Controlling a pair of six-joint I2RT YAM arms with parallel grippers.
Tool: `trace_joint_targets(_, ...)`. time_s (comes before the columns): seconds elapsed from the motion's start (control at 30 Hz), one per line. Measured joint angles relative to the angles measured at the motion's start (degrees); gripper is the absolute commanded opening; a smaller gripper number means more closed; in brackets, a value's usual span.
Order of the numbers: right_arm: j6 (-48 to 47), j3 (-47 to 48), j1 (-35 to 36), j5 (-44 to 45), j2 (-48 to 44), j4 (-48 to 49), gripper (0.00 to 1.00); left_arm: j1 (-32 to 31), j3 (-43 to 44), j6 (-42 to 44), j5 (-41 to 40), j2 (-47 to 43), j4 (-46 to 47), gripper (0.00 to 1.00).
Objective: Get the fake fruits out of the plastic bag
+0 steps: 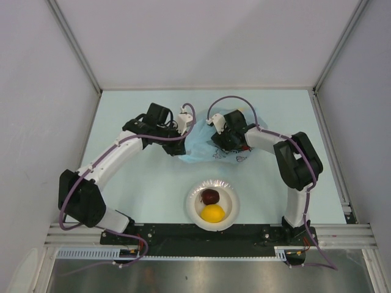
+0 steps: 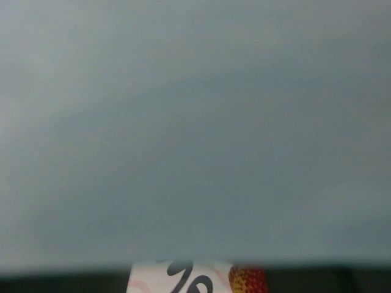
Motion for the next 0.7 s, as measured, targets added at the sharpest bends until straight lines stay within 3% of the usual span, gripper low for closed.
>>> trace_joint_targets(0.27, -0.46, 0.13, -0.48, -1.18, -3.21, -1.81, 0.56, -0.04, 0.94, -0.15, 0.04, 0.9, 0.39, 0.0)
trace_joint_targets(0.57, 0.15, 0.02, -1.4, -11.56, -25.49, -9.27, 0.52, -0.04, 4.85, -0.81, 0.39, 4.66, 1.36, 0.0)
trace_joint_targets(0.7, -3.39, -5.29, -0.7, -17.57, -34.29, -11.63, 0.54, -0.07, 6.43, -1.33, 0.52, 5.42, 1.64, 0.0)
